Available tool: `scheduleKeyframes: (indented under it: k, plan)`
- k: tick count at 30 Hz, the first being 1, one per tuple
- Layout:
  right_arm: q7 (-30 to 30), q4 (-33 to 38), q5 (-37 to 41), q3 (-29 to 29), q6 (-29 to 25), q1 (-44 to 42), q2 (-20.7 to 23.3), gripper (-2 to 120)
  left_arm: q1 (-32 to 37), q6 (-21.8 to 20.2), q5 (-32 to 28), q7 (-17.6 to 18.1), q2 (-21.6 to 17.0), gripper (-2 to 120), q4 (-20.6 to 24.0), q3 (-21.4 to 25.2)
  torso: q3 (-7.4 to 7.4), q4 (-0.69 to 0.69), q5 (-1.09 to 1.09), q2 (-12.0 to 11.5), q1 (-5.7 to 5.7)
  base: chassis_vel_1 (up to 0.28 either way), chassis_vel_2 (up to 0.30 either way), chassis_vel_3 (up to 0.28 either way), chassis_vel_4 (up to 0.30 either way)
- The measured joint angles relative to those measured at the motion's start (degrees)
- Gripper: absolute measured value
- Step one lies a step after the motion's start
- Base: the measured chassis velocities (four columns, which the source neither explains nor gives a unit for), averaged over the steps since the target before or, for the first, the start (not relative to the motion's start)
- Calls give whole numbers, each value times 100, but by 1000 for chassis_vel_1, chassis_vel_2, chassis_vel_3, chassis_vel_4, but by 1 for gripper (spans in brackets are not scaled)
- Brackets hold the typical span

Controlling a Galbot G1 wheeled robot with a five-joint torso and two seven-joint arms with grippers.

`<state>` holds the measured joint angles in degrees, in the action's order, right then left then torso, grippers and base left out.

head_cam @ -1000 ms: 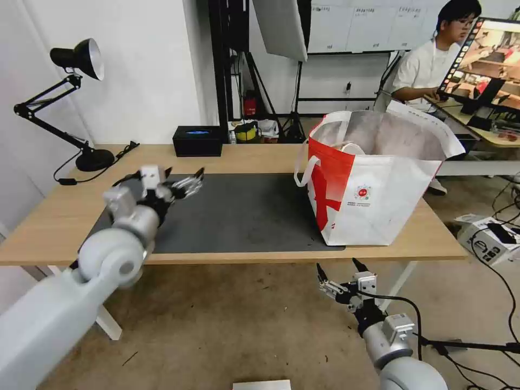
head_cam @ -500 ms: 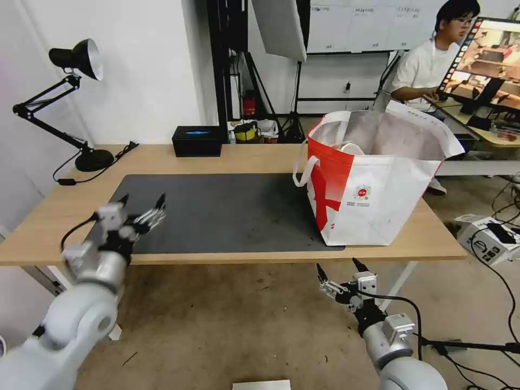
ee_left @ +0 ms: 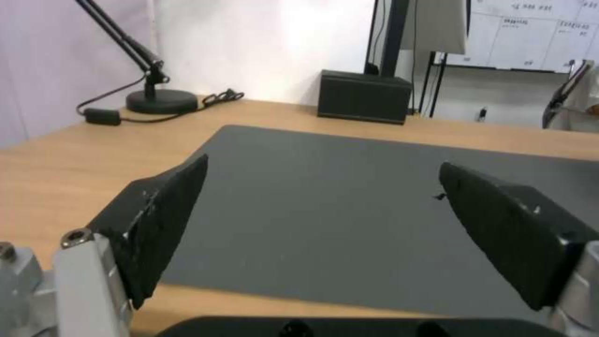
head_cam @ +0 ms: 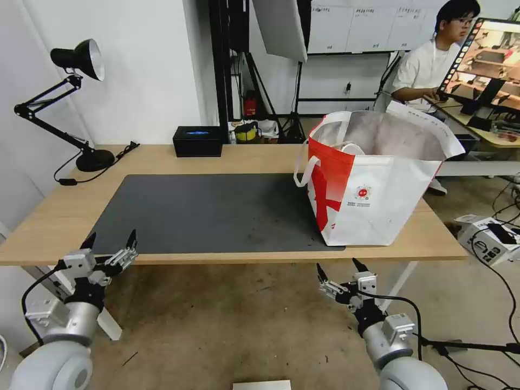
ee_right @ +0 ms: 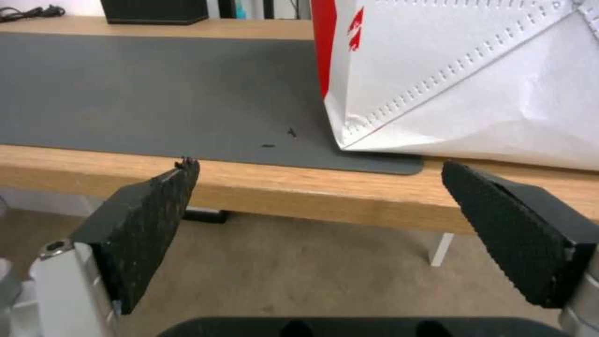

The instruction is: Pick up the trash from the table and place it into the takeout bag.

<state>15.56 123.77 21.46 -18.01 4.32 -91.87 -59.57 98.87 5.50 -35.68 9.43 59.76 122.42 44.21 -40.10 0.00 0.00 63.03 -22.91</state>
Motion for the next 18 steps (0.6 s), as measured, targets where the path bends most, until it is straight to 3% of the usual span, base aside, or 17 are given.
scheduleKeyframes:
  k: [18]
  plan:
    - [0,0,0,0,0,0,0,100,503,131,329,-322,591,100,58,9,0,0,0,0,0,0,0,0,0]
